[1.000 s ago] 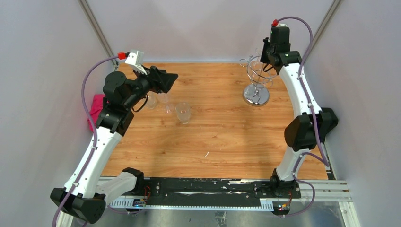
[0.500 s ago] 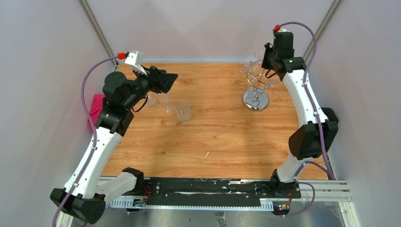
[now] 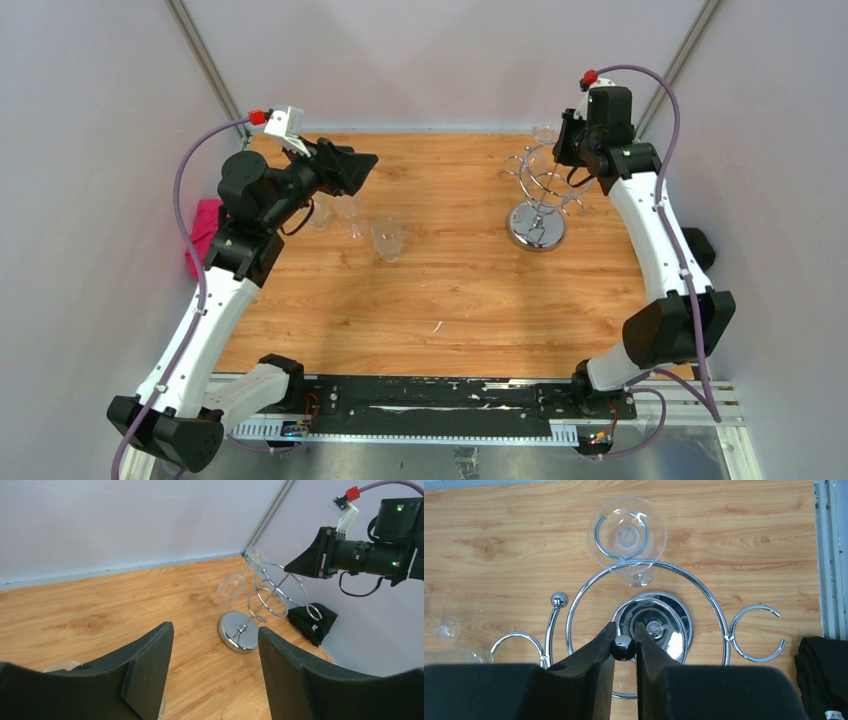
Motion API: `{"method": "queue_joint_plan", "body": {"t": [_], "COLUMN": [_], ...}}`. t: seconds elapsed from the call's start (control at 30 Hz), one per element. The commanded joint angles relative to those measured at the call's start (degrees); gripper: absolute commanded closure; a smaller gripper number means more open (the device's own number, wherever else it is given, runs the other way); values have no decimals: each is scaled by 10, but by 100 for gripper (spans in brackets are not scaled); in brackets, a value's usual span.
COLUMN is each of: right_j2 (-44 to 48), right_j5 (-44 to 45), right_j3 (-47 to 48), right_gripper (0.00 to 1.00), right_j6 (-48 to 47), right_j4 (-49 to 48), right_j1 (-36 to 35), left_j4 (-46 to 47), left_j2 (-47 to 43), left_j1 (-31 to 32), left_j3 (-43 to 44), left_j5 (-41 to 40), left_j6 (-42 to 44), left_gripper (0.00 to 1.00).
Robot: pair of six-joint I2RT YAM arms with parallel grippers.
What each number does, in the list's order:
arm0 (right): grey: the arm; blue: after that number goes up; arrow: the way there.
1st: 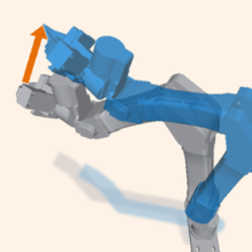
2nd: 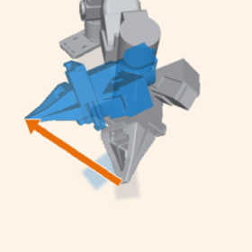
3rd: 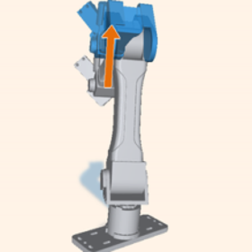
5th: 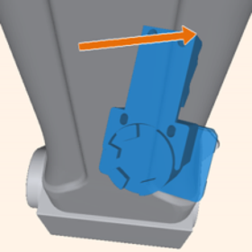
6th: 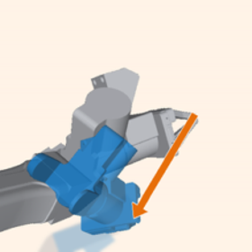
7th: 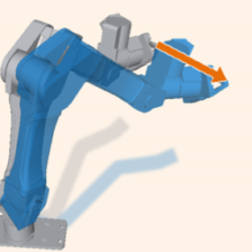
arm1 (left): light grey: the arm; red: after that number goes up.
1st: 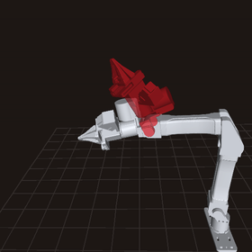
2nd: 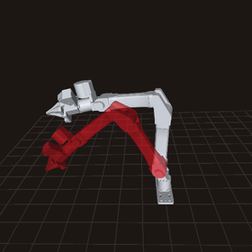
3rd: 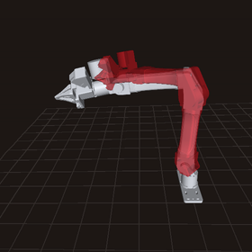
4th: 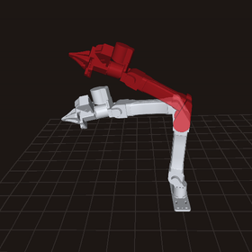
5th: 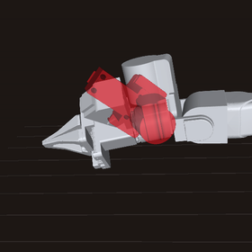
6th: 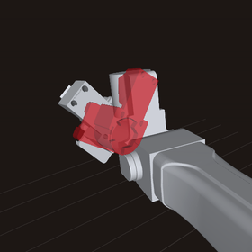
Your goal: Take the wine glass off the wine glass rack
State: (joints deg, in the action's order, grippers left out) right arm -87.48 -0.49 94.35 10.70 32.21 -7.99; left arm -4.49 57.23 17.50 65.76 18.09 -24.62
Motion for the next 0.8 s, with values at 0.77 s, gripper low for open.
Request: {"method": "queue_joint_plan", "body": {"t": [0.77], "right_j2": [194], "right_j5": [23], "right_j3": [-124], "right_gripper": [100], "right_j6": [-53], "right_j4": [-18], "right_j1": [-200], "left_j4": [39], "left_j2": [30], "left_j1": [4], "left_j3": [-19], "left_j5": [47], "left_j6": [-31], "left_gripper": [33]}}
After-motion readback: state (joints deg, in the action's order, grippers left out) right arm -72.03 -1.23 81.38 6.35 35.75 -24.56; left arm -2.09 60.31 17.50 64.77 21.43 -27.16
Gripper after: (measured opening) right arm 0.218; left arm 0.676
